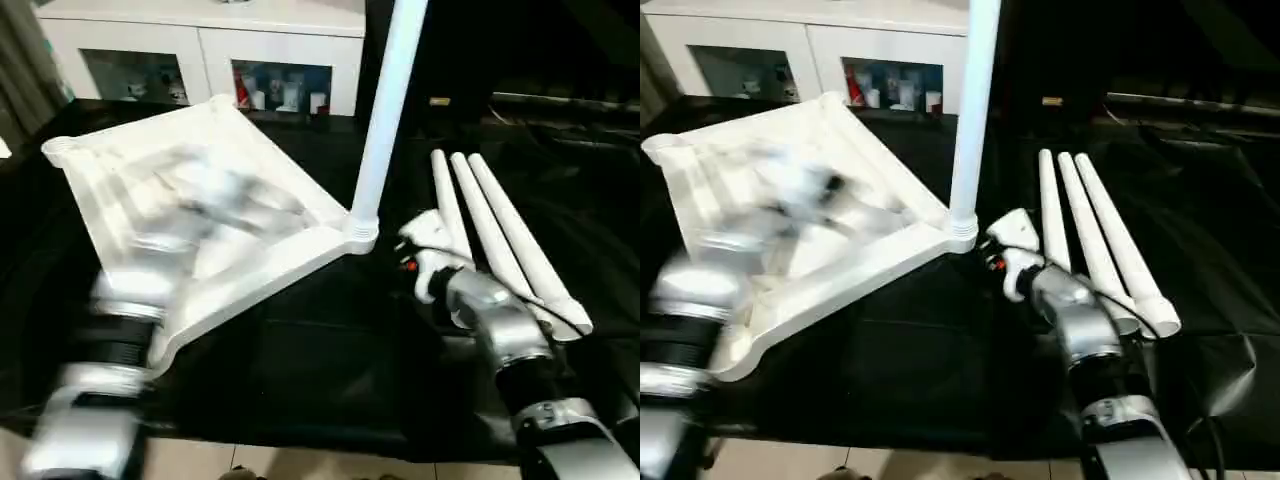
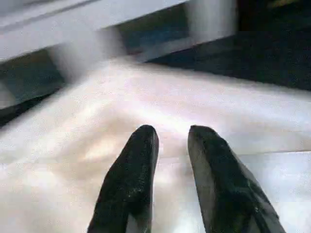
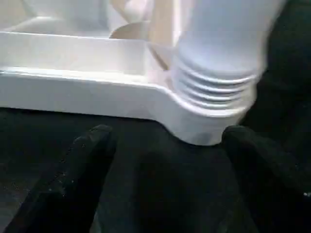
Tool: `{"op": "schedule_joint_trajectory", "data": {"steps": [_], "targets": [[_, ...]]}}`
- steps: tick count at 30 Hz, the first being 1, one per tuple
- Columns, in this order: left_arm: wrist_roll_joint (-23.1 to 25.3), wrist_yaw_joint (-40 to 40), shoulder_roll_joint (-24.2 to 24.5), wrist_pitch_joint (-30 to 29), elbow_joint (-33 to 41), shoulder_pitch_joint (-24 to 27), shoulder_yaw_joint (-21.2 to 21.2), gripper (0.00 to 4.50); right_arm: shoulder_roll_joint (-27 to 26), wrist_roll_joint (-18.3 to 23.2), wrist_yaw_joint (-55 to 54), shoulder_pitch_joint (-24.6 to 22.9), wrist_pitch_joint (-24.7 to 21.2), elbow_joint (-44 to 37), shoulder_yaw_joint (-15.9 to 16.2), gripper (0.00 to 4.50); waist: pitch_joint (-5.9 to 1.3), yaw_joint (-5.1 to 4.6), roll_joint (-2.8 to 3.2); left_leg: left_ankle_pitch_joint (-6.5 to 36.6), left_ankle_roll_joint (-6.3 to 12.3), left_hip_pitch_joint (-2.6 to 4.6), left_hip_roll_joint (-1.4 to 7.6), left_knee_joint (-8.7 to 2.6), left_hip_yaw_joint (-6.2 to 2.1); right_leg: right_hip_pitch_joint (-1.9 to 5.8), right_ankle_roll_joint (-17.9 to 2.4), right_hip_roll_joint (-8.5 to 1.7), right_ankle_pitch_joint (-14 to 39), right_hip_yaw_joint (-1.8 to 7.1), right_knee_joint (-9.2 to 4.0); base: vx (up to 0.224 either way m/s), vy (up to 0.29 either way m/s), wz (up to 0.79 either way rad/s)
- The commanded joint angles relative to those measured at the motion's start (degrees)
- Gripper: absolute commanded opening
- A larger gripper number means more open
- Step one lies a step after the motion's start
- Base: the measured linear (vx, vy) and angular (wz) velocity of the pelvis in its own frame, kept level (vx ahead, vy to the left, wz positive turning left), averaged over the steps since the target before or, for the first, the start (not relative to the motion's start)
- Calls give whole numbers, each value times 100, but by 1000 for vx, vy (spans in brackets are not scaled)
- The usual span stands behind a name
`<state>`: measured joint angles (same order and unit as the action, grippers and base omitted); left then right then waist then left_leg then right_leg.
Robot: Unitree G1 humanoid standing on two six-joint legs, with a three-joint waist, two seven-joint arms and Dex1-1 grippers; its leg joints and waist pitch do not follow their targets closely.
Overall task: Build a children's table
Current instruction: Rotate table base
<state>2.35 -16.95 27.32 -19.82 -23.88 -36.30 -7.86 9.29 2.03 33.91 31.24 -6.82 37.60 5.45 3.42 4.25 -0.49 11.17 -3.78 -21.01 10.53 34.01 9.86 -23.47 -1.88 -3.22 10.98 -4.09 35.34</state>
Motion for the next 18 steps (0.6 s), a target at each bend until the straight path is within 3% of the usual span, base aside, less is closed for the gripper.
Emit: {"op": "schedule_joint_trajectory", "data": {"steps": [1,2,3,4,8,10,13,18], "targets": [[180,287,220,-131,-19,98,-284,131,-18,-66,-116,97,-145,78,65,394,-428,24,75,450,290,44,260,-354,-116,366,-1275,-485,150,297,-301,0,0,0],[286,368,446,-192,-14,204,-366,131,-69,-93,-177,135,-204,143,100,394,-431,40,85,437,274,72,268,-347,-106,340,-1317,-487,108,298,-293,0,0,0],[435,475,853,-338,-9,445,-527,131,-162,-231,-300,220,-236,319,195,394,-429,48,55,397,269,66,277,-354,-102,350,-1355,-494,61,301,-279,0,0,0],[435,475,853,-338,-9,445,-527,131,-162,-231,-300,220,-236,319,195,394,-424,55,81,404,256,66,277,-354,-107,328,-1367,-498,84,301,-269,0,0,0],[474,196,1262,-799,73,990,-571,131,-401,-263,-613,479,-254,725,137,394,-380,86,65,857,65,124,298,-408,-82,270,-1334,-521,602,329,-344,0,0,0],[456,145,1276,-876,87,1079,-525,131,-434,-281,-673,524,-253,786,137,394,-363,101,86,1090,-36,129,299,-434,-93,264,-1260,-529,867,336,-372,0,0,0],[258,-254,1137,-1191,282,1416,-352,131,-548,-257,-828,670,-216,959,105,394,-356,97,50,1225,-146,120,306,-462,-105,268,-1231,-546,933,350,-369,0,0,0],[23,-892,1045,-1649,661,1749,65,131,-601,-242,-916,796,-132,1098,46,394,-379,99,45,979,-114,99,288,-442,-98,295,-1295,-536,487,352,-325,0,0,0]]}}
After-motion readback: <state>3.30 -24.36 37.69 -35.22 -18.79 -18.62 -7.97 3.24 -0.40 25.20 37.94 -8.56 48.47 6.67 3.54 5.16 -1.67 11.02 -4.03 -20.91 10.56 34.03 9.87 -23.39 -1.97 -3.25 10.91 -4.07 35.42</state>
